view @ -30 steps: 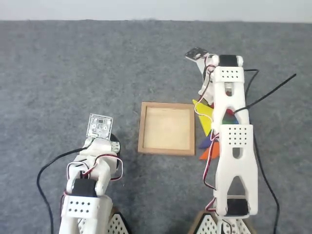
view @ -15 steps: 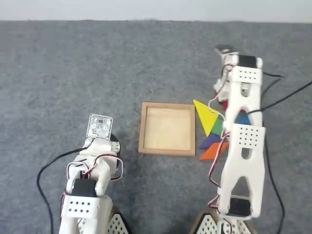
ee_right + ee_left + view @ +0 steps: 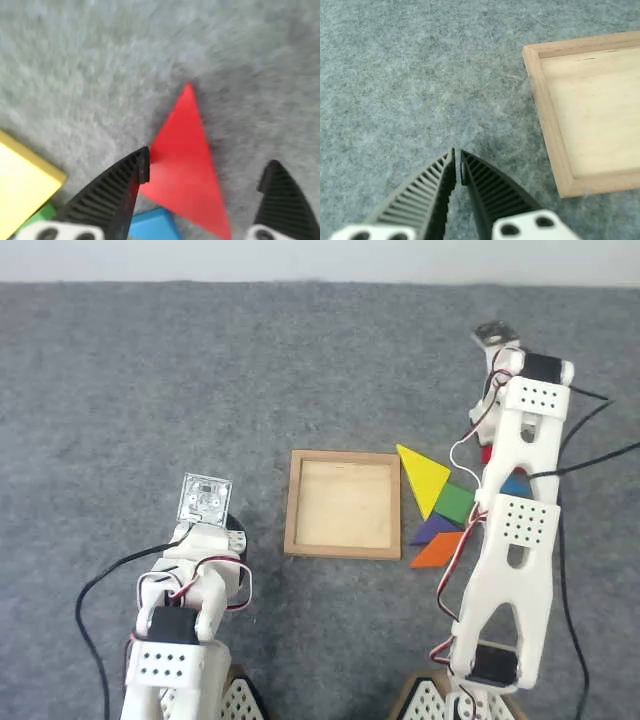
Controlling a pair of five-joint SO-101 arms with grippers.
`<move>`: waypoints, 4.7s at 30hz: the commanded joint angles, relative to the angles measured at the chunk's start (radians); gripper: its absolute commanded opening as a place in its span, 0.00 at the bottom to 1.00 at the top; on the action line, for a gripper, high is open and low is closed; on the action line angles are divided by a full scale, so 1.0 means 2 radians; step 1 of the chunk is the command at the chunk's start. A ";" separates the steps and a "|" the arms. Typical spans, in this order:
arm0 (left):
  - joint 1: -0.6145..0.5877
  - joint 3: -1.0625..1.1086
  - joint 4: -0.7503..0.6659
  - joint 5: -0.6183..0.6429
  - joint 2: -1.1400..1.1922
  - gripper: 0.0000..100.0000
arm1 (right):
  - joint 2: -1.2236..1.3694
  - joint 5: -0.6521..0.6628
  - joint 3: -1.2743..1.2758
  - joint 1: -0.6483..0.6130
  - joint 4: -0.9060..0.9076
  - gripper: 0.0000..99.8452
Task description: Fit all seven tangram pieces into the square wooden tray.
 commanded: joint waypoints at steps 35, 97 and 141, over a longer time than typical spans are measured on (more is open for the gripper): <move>-0.002 -0.004 0.003 0.002 -0.007 0.02 | -0.127 0.090 0.270 0.006 -0.105 0.38; -0.002 -0.004 0.003 0.002 -0.007 0.02 | -0.107 -0.172 0.132 -0.082 -0.017 0.40; -0.002 -0.004 0.003 0.002 -0.007 0.02 | -0.076 -0.060 0.107 -0.060 0.012 0.39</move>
